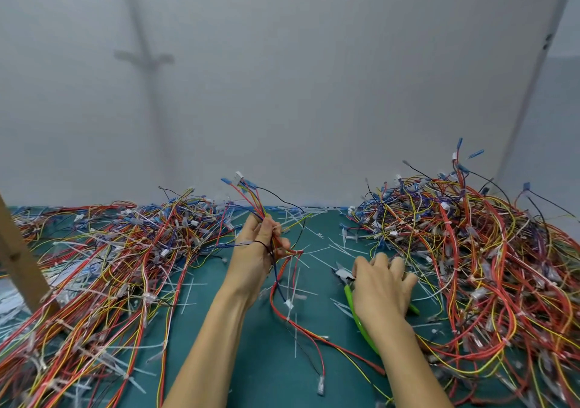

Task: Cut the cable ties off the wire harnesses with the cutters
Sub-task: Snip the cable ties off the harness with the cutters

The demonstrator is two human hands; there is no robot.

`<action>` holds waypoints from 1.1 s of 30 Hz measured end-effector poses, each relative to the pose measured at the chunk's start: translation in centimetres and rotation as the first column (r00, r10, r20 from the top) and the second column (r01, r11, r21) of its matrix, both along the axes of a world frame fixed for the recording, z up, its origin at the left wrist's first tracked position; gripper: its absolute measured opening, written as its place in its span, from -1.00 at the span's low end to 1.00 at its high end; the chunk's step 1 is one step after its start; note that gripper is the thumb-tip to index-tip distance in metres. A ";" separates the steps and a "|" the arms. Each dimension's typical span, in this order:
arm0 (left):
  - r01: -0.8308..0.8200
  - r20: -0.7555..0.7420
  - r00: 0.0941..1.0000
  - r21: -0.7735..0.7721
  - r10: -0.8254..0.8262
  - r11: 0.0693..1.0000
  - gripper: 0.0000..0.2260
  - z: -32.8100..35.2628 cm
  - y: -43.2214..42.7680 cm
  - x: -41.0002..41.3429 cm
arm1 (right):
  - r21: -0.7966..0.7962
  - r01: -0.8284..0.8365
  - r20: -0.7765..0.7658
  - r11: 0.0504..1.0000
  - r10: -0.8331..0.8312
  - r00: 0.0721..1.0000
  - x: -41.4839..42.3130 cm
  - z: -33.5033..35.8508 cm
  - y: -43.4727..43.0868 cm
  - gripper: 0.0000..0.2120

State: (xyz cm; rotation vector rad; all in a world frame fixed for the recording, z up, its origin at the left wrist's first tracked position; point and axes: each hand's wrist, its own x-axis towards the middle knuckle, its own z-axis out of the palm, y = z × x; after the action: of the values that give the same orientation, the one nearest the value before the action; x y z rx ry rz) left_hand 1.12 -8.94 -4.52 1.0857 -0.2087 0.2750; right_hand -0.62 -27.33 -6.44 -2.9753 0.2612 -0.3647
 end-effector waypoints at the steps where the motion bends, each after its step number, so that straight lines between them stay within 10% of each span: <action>1: -0.002 0.008 1.000 0.015 0.002 1.000 -0.91 -0.1 0.0 0.0 | 0.011 -0.003 0.068 1.000 0.002 0.998 0.0 0.0 0.1 -0.78; 9: -0.161 0.047 0.987 0.181 0.155 0.970 -0.91 0.2 0.2 0.1 | 0.289 -0.255 0.696 0.923 -0.019 0.718 -0.2 0.9 1.2 -0.80; 16: -0.174 0.035 0.985 0.232 0.170 0.957 -0.89 0.2 -0.2 -0.2 | 0.366 -0.596 0.855 0.715 -0.005 0.518 -0.3 1.1 1.9 -0.80; 21: -0.138 -0.010 0.990 0.212 0.144 0.967 -0.81 0.0 -0.5 -0.2 | 0.572 -0.583 0.730 0.577 -0.033 0.683 -0.1 0.6 2.5 -0.78; 33: -0.129 0.006 0.991 0.287 0.133 0.949 -0.81 -0.3 -0.8 -0.3 | 0.915 -0.343 0.349 -0.212 -0.008 0.937 0.7 0.6 1.9 -0.42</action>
State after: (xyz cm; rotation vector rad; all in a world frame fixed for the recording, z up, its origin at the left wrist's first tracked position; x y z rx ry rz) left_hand 0.86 -9.76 -4.78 1.3923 -0.1670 0.3645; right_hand 0.11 -25.47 -5.80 -1.1827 0.0105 -0.2386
